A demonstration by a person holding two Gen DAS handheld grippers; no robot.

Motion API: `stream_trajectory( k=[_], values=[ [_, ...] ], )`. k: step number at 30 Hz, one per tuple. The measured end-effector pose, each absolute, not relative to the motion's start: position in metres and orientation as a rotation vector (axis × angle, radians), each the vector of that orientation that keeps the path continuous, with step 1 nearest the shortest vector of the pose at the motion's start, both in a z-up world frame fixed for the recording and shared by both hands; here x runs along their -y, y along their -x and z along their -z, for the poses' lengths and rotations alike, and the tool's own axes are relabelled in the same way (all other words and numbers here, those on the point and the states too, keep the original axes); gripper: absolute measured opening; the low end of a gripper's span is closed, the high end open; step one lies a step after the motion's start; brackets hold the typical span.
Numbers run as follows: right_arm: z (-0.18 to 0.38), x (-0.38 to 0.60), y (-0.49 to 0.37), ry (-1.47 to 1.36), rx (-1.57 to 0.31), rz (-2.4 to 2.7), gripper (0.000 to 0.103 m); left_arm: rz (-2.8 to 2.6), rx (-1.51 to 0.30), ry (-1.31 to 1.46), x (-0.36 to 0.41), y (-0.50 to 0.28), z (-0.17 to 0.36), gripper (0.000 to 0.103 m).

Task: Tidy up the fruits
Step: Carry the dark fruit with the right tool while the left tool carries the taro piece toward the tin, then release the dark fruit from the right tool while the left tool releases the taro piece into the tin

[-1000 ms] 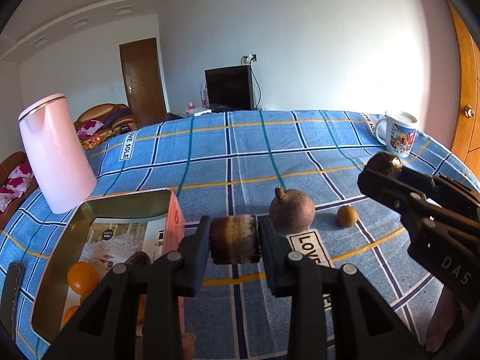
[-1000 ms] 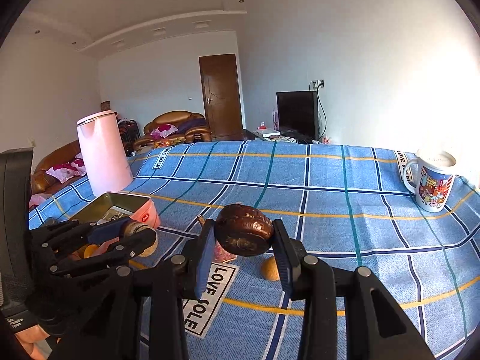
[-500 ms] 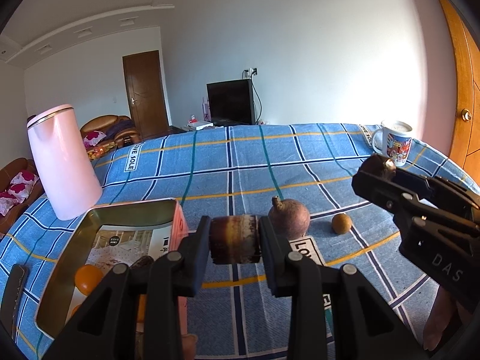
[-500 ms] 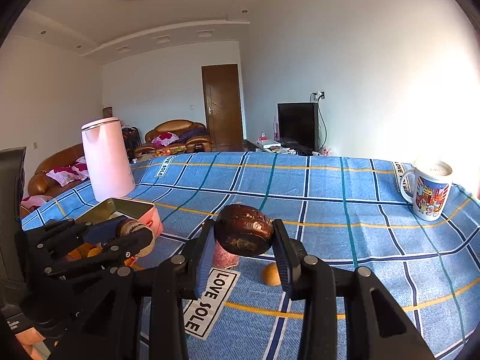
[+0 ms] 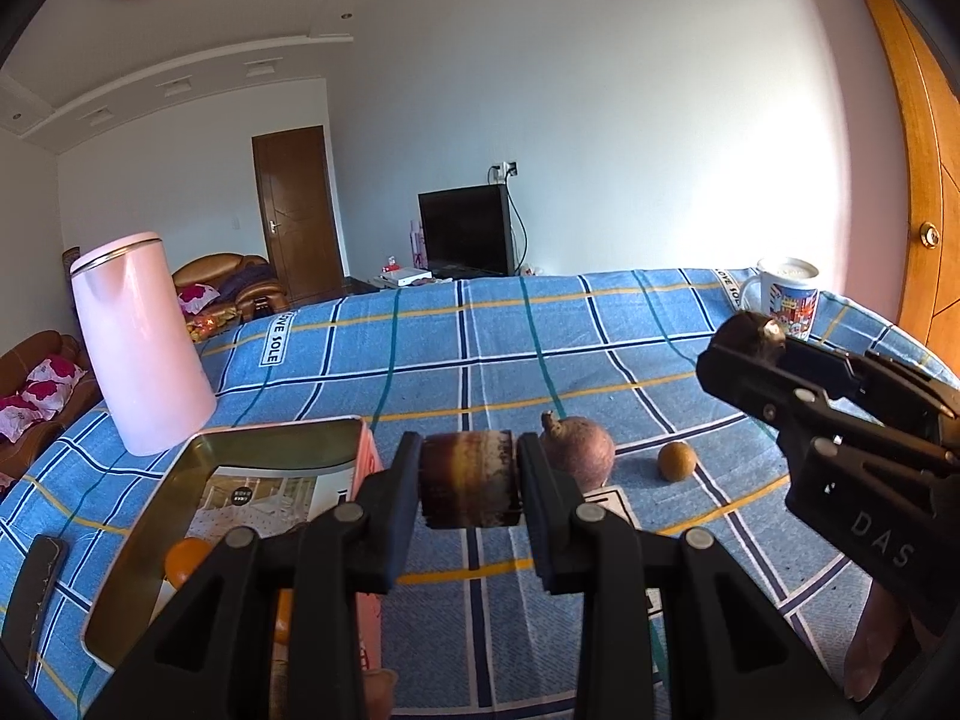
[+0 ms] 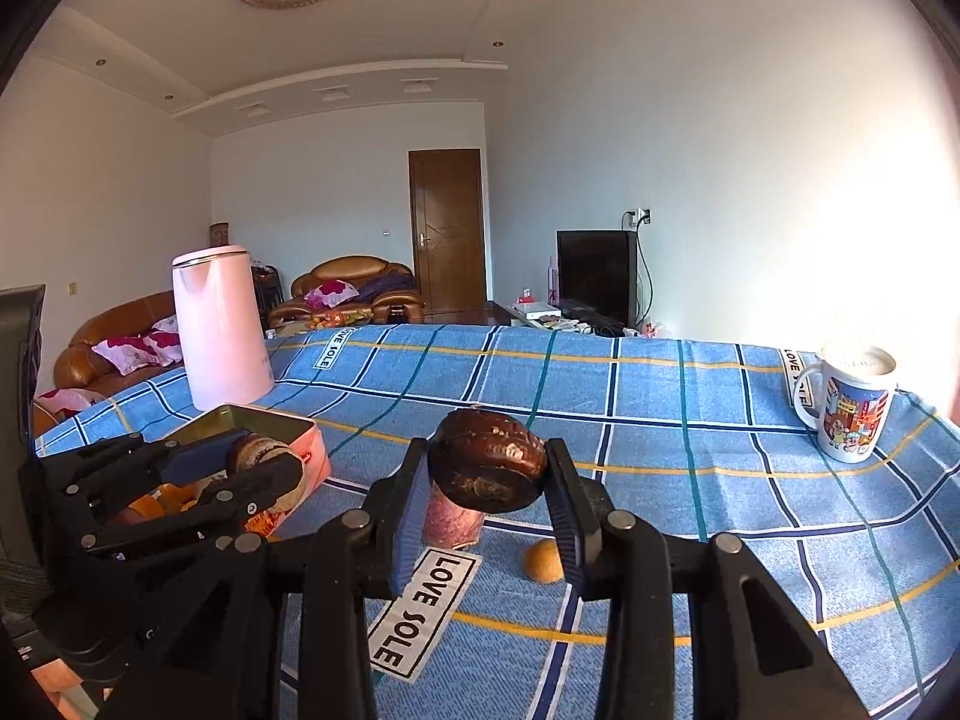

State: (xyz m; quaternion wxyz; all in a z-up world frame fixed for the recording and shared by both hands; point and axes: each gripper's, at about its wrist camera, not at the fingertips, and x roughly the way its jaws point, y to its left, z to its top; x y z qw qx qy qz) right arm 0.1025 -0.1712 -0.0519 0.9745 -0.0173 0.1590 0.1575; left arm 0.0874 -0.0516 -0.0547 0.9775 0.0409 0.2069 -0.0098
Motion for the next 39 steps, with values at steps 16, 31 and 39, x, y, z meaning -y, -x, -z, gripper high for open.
stream_trajectory(
  k=[16,31,39],
  values=[
    [0.051,0.164,-0.096,0.065,-0.3,-0.317,0.039,0.025,-0.36,-0.086,0.05,-0.074,0.05,0.033],
    [0.046,0.104,-0.116,0.109,-0.394,-0.448,0.039,-0.036,-0.369,0.003,-0.011,-0.074,0.039,0.033],
    [0.048,0.057,-0.136,0.142,-0.453,-0.522,0.039,-0.107,-0.409,0.071,-0.063,-0.085,0.041,0.033]
  ],
)
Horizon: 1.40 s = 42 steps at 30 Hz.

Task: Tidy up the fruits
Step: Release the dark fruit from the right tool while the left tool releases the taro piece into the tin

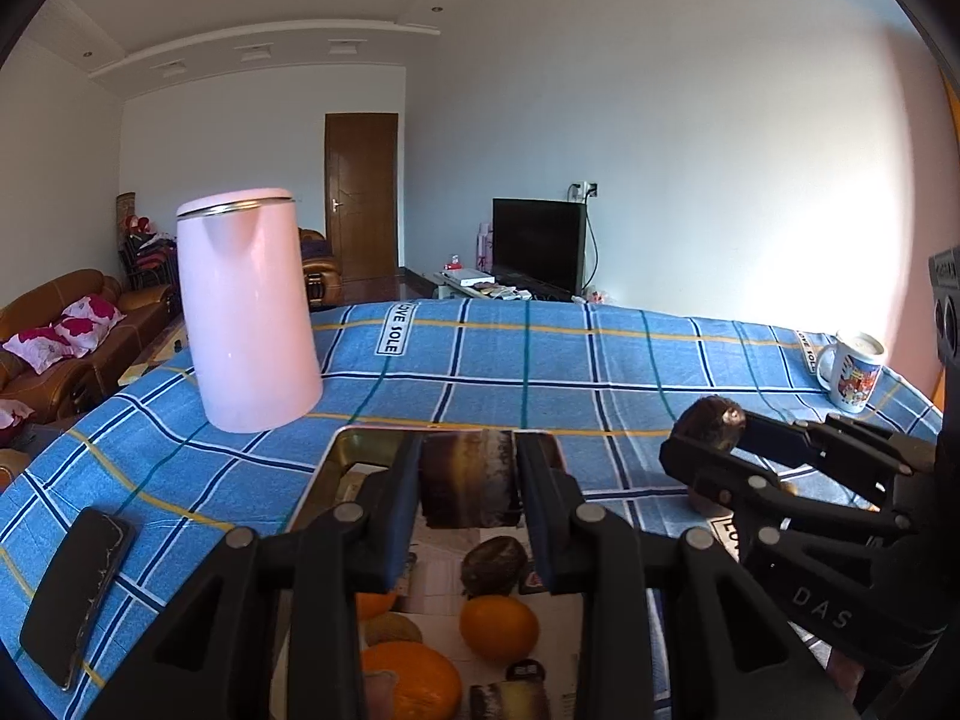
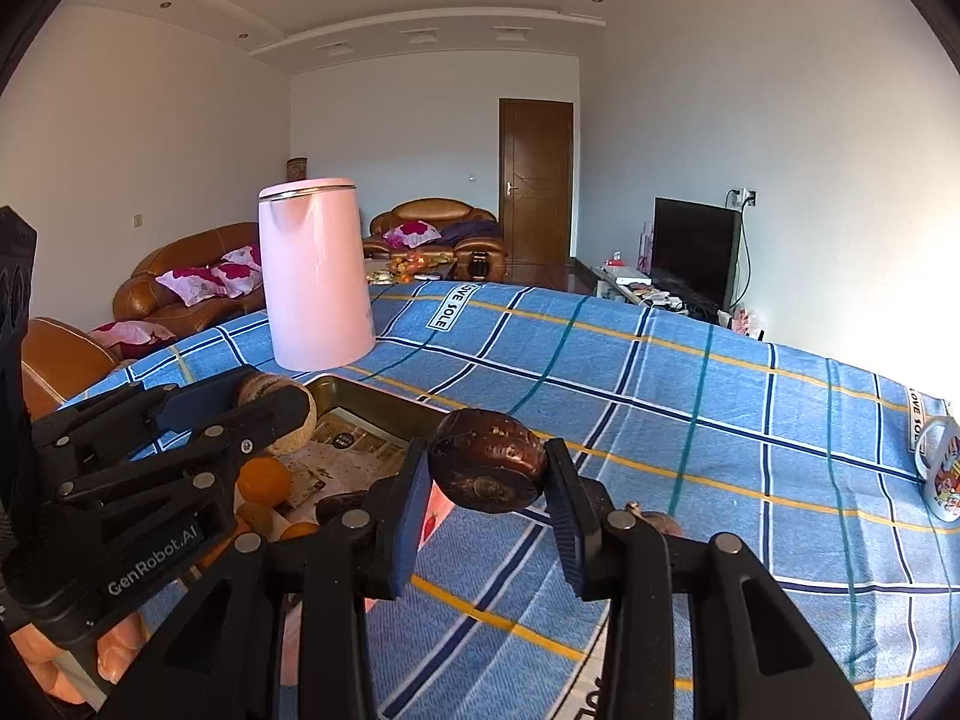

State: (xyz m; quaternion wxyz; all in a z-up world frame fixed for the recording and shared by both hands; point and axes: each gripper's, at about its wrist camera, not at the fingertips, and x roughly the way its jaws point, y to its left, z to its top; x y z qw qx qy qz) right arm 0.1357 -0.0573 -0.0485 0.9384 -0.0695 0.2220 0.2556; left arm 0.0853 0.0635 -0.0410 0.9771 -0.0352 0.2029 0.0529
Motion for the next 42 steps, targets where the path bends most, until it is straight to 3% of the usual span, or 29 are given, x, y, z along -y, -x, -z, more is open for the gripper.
stream_trajectory(
  k=[24,28,30,32,42],
  values=[
    [0.09,-0.04,-0.177,0.295,-0.66,-0.601,0.04,-0.18,-0.581,0.144,-0.123,-0.123,0.062,0.034],
    [0.094,-0.043,-0.181,0.291,-0.692,-0.61,0.04,-0.179,-0.572,0.129,-0.119,-0.12,0.06,0.043],
    [0.091,-0.038,-0.18,0.269,-0.689,-0.624,0.046,-0.179,-0.565,0.126,-0.117,-0.118,0.057,0.054],
    [0.085,-0.03,-0.174,0.256,-0.67,-0.628,0.058,-0.177,-0.55,0.119,-0.113,-0.113,0.052,0.063],
    [0.061,0.083,-0.158,0.197,-0.604,-0.48,0.062,-0.095,-0.501,0.049,-0.059,-0.103,0.032,0.073]
  ],
)
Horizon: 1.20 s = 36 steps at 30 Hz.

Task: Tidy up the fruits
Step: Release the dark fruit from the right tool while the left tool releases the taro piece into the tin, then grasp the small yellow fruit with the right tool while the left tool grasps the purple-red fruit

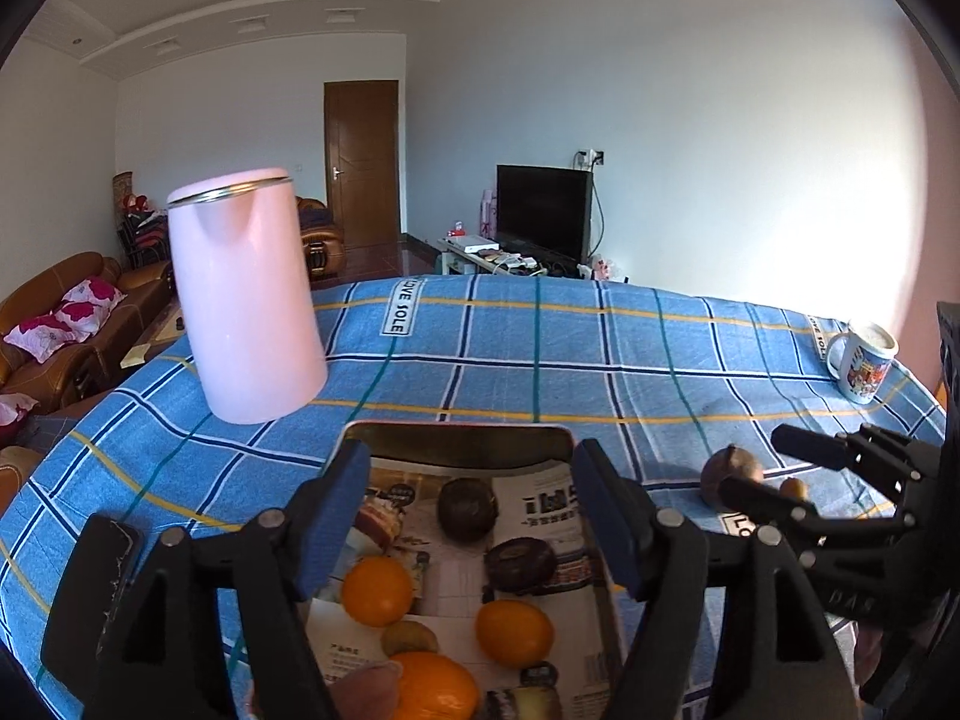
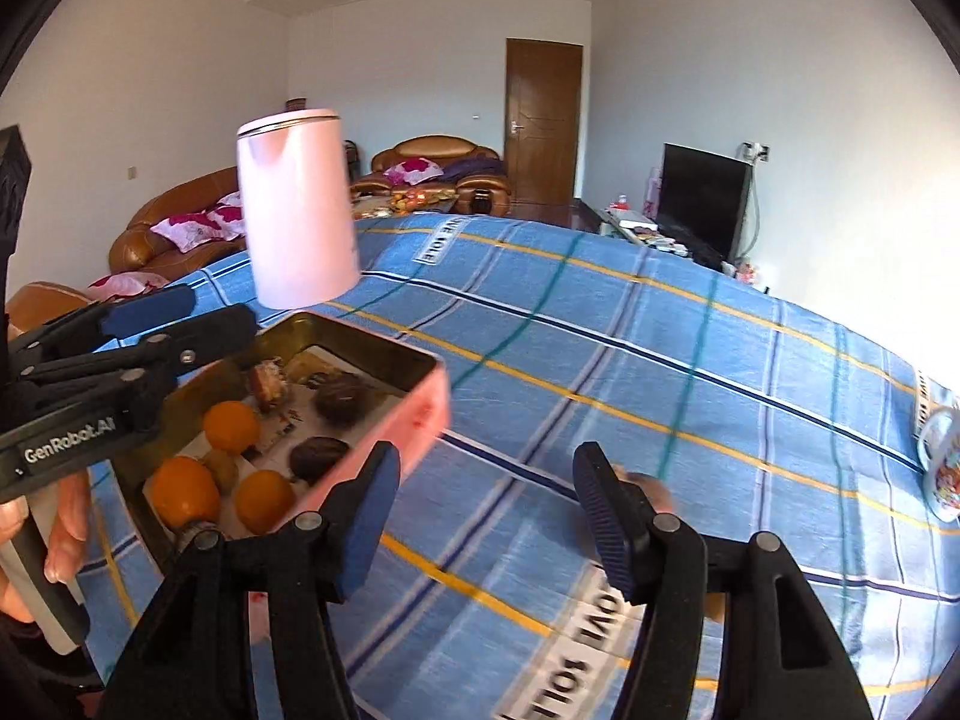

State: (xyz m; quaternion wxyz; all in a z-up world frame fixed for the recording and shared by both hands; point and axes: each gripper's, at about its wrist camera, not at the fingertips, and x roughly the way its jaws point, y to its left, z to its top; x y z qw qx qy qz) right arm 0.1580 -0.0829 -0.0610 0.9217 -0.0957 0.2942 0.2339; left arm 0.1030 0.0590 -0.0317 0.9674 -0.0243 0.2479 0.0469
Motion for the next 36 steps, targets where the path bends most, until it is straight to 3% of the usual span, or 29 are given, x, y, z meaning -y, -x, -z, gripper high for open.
stream_trajectory(
  k=[12,16,17,21,36],
  values=[
    [0.088,0.182,-0.19,0.129,-0.76,-0.268,0.062,0.028,-0.584,-0.055,0.028,-0.128,0.048,0.077],
    [0.1,0.184,-0.198,0.095,-0.822,-0.308,0.05,0.036,-0.603,-0.074,0.041,-0.133,0.052,0.077],
    [0.104,0.183,-0.201,0.089,-0.851,-0.314,0.042,0.037,-0.607,-0.077,0.043,-0.135,0.053,0.077],
    [0.109,0.183,-0.206,0.064,-0.89,-0.353,0.028,0.053,-0.618,-0.095,0.053,-0.14,0.054,0.077],
    [0.086,0.239,-0.194,-0.013,-0.742,-0.192,0.028,0.107,-0.715,-0.135,0.104,-0.181,0.072,0.077]
  ],
)
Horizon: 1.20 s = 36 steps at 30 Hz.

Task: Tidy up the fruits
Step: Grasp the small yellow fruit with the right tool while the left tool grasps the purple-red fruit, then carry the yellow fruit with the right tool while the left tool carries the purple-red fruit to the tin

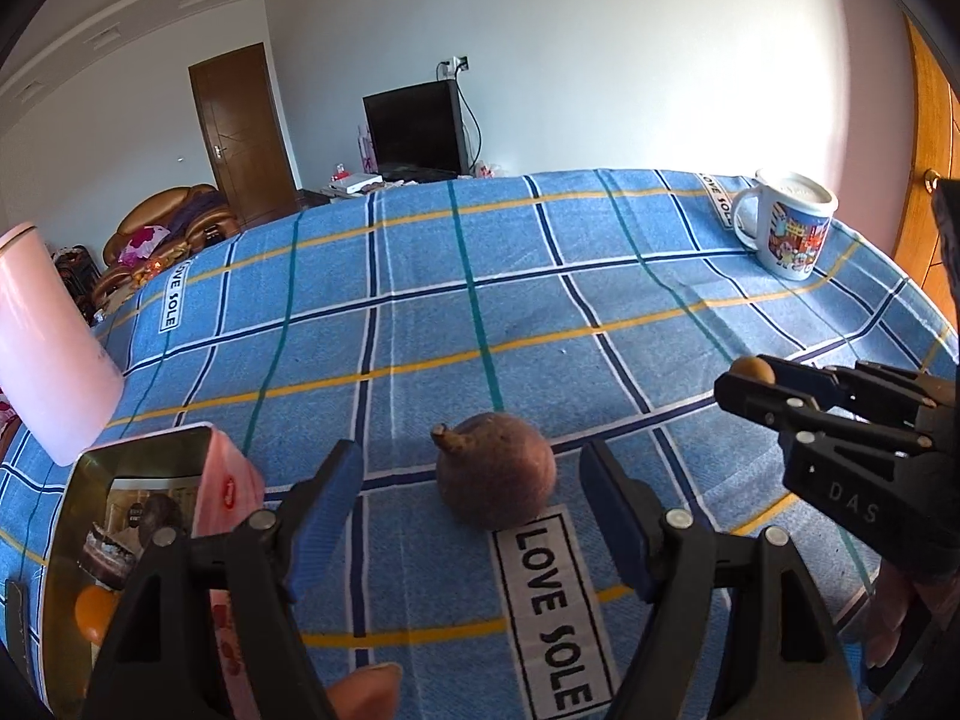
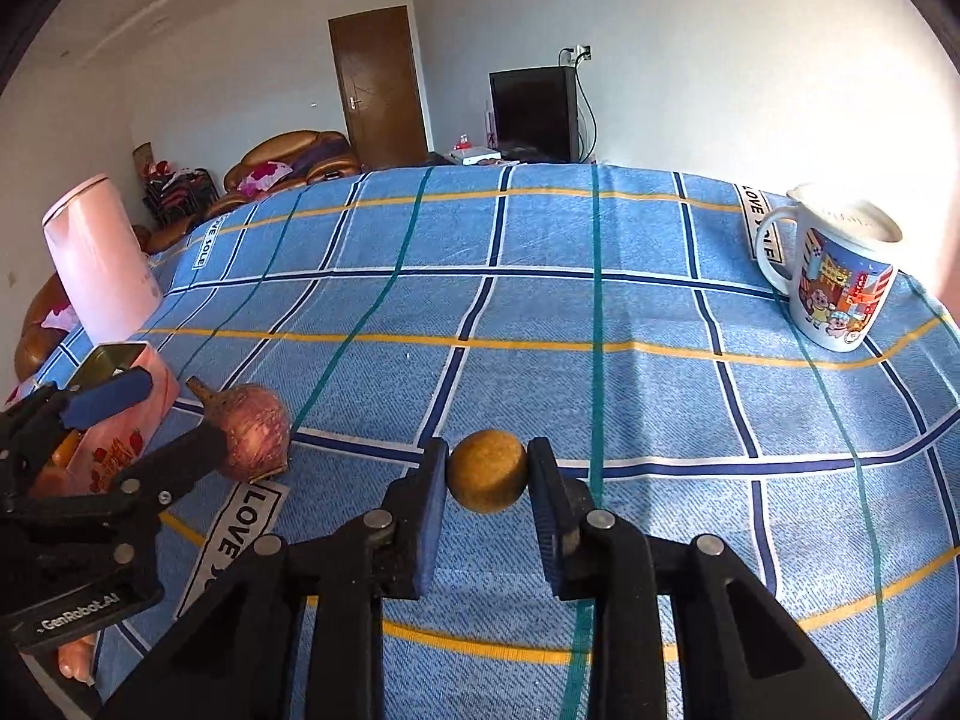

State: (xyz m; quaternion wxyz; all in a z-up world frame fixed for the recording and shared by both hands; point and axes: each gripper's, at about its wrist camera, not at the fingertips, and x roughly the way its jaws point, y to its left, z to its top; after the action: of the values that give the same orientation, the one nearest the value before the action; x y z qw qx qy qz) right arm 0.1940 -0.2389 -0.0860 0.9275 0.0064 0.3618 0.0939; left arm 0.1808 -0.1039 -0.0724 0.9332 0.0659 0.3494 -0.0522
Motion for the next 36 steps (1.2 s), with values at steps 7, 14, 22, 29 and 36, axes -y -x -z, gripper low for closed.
stream_trajectory(
  k=[7,14,22,29,36],
  values=[
    [0.082,0.235,-0.189,-0.003,-0.704,-0.204,0.028,0.103,-0.778,-0.133,0.107,-0.198,0.088,0.077],
    [0.083,0.231,-0.19,0.018,-0.709,-0.208,0.029,0.12,-0.838,-0.102,0.106,-0.213,0.097,0.057],
    [0.079,0.23,-0.184,0.022,-0.674,-0.217,0.029,0.147,-0.814,-0.086,0.106,-0.2,0.094,0.052],
    [0.073,0.229,-0.175,0.032,-0.62,-0.22,0.029,0.13,-0.73,-0.092,0.104,-0.185,0.082,0.052],
    [0.068,0.23,-0.167,0.032,-0.574,-0.216,0.029,0.114,-0.662,-0.096,0.103,-0.174,0.074,0.052]
  ],
)
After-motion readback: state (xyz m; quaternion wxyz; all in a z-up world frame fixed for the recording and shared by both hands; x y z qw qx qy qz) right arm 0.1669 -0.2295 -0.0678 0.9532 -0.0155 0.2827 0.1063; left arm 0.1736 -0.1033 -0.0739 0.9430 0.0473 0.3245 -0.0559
